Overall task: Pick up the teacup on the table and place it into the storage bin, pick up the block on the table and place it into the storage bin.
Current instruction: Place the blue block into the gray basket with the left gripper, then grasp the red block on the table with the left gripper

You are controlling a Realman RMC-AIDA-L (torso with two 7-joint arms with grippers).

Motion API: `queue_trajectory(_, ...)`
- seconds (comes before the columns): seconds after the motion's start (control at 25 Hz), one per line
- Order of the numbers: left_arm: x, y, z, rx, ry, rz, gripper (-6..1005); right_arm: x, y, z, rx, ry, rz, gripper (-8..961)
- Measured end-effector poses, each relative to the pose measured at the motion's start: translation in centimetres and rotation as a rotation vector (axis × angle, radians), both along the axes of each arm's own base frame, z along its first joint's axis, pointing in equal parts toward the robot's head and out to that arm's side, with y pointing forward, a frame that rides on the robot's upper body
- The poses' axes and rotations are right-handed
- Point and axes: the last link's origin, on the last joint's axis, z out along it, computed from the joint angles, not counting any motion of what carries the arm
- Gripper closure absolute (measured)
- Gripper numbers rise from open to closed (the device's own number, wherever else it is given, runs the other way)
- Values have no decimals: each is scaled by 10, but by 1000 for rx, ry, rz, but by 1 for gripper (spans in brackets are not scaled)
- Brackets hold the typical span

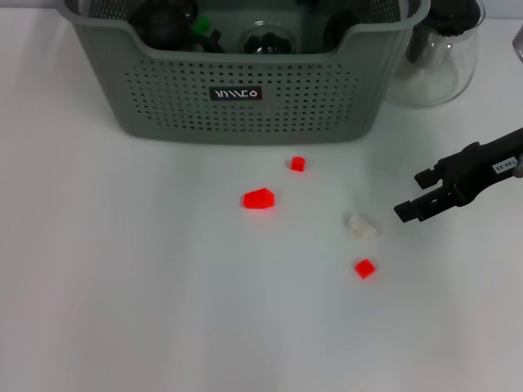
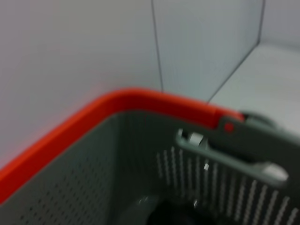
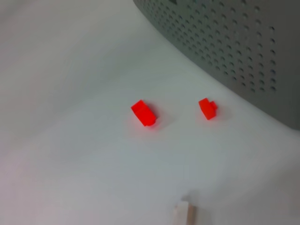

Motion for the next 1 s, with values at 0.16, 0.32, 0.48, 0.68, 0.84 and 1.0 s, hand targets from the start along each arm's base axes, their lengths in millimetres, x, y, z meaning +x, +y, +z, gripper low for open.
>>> queue_trajectory(0.16, -5, -1, -20, 45, 150, -17, 537, 0, 0, 0, 0, -1, 0, 38)
queue_trajectory(0.32, -6, -1, -25, 61, 180, -16, 532, 1, -1, 0, -2, -3, 0, 38)
queue_trajectory(0.48, -6, 0, -22, 74, 169, -13, 526, 2, -1, 0, -2, -3, 2, 38)
queue_trajectory(0.68, -2, 5, 2, 141, 114, -10, 287, 2, -2, 0, -2, -3, 2, 38)
queue_trajectory(0.84, 5, 0, 52, 212, -27, 1, 256, 3, -2, 0, -2, -3, -2, 38)
queue_trajectory(1.0, 12, -37, 96, 94, -232, -67, 248, 4, -2, 1, 1, -4, -4, 38)
